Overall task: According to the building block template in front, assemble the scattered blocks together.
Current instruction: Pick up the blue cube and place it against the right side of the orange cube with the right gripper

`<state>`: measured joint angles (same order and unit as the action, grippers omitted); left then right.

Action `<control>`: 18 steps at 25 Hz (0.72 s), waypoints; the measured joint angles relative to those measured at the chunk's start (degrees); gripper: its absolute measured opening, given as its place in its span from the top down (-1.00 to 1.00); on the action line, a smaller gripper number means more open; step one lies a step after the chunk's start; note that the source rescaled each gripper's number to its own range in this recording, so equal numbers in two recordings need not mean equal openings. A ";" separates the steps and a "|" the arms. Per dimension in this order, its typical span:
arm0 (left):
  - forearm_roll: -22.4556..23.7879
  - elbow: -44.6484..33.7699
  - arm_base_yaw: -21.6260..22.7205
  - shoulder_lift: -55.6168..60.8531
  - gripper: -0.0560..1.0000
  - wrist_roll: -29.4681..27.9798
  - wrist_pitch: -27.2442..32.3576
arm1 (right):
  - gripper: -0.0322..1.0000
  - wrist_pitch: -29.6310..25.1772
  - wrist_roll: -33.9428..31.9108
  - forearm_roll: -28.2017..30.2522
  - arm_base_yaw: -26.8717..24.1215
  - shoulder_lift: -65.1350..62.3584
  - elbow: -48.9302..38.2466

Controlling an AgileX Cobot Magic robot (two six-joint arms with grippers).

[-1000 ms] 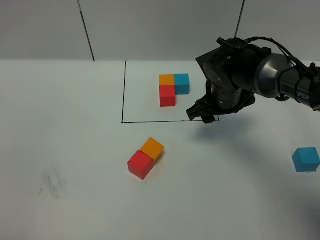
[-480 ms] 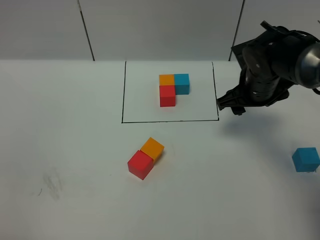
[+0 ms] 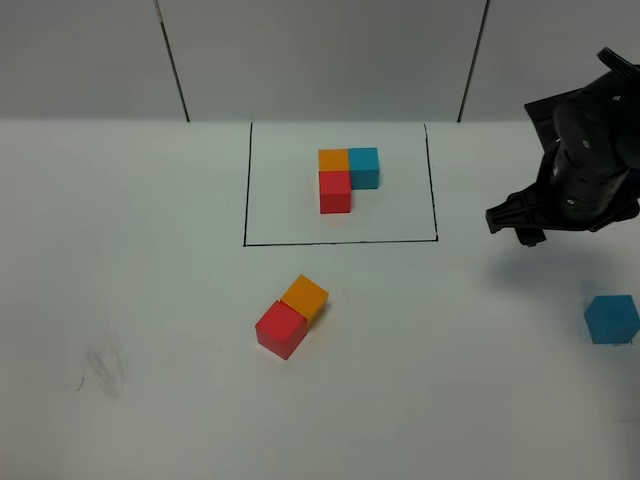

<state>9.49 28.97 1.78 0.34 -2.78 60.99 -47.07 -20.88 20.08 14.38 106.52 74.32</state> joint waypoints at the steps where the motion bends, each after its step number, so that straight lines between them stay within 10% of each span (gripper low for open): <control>1: 0.00 0.00 0.00 0.00 0.89 0.00 0.00 | -0.52 0.59 0.00 0.00 -0.54 -0.68 -1.22; 18: 0.00 0.00 0.00 0.00 0.89 0.00 0.00 | -0.52 11.29 1.40 0.47 -5.85 -5.59 -18.26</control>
<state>9.49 28.97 1.78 0.34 -2.78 60.99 -35.77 -19.48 20.55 8.53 100.92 56.06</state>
